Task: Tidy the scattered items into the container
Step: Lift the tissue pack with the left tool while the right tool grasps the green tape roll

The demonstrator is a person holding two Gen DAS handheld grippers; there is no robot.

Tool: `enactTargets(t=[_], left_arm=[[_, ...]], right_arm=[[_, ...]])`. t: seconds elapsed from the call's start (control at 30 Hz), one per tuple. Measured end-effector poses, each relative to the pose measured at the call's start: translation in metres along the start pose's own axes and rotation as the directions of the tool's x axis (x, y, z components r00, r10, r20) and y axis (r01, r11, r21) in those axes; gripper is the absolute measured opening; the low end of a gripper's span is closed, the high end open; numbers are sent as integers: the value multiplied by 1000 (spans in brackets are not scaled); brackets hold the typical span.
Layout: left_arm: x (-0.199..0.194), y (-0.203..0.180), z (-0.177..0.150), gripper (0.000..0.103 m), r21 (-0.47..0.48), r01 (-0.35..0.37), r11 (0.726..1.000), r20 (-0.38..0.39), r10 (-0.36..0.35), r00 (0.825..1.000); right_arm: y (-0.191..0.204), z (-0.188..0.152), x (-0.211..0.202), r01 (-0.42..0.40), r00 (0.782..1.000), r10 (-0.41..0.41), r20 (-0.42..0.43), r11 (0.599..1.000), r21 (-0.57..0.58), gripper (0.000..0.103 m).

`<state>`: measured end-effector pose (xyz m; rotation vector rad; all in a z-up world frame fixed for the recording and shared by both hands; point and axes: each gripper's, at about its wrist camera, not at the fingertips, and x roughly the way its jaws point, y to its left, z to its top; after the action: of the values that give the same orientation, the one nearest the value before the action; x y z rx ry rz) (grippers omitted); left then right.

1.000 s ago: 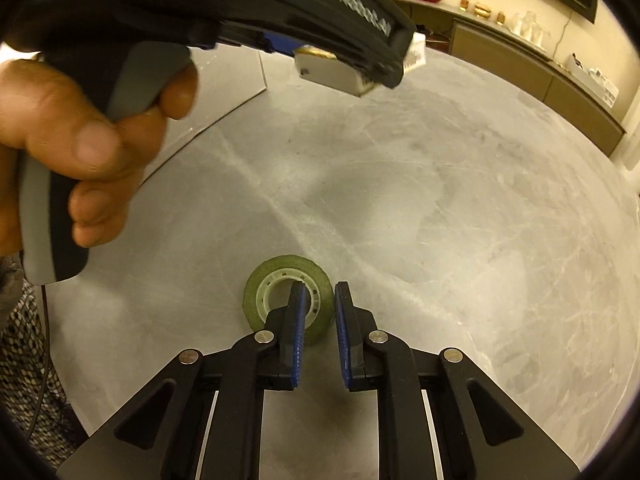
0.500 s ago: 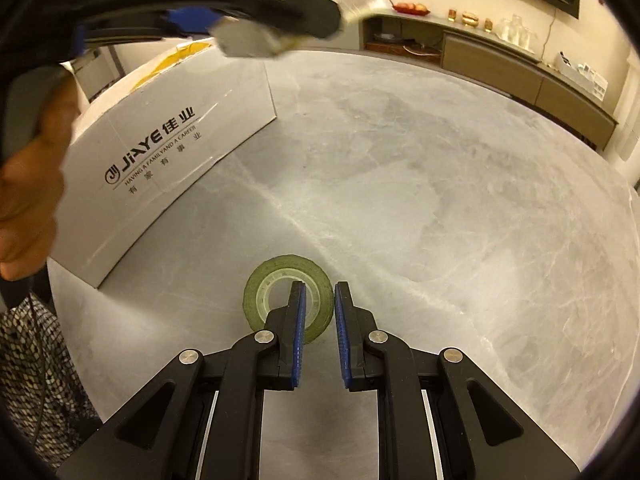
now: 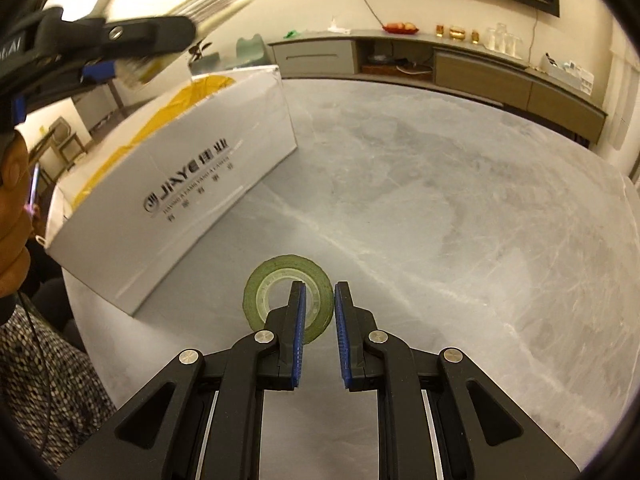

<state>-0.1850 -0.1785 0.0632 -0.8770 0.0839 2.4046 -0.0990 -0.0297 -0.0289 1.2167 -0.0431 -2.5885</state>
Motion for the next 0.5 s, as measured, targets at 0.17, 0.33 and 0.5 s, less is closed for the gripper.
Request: enactTargets(t=[0.17,0.33,0.5], left_arm=[[-21,18,-7,53,-29,-1,1000,27,2,1000],[-36,37,-21,53,-70,1,998,54,3,999],[-43,61,-35,53,-139,10,990,58,-2,998]], right_arm=[[14,-5,0,0,1000,0,11,1000,5,15],[25,-15,-2,1,1000,-1,14,1000,27,15],[31,-18,-9,2,1000,-3,31,999,39,15]])
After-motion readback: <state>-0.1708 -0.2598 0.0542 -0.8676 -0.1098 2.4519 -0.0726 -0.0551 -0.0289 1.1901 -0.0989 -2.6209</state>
